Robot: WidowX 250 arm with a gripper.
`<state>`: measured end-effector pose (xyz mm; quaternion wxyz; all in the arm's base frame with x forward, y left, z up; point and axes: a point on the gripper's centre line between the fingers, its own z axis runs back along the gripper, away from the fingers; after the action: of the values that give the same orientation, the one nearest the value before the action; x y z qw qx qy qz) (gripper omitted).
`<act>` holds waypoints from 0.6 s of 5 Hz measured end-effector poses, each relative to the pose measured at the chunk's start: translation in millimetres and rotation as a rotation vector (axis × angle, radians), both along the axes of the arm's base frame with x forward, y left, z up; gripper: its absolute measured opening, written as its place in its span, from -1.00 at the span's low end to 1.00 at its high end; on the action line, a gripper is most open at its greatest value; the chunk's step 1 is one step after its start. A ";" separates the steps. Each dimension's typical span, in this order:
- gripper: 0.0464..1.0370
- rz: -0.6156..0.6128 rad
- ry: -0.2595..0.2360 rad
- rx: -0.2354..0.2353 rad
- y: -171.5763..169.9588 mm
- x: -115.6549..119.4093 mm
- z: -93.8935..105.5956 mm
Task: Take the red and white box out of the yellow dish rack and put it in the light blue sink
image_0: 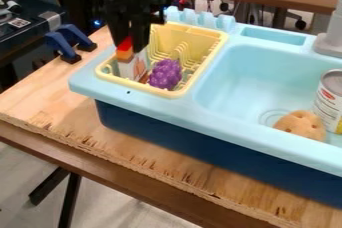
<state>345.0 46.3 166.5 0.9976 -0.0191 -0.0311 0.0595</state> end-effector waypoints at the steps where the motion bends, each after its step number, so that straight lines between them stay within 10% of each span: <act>1: -0.34 -0.061 -0.103 0.065 -17.8 3.8 35.0; 3: -0.34 -0.172 -0.284 0.087 -82.2 23.5 95.9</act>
<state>368.5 -35.9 262.4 0.9844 0.0132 -0.1727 -0.0309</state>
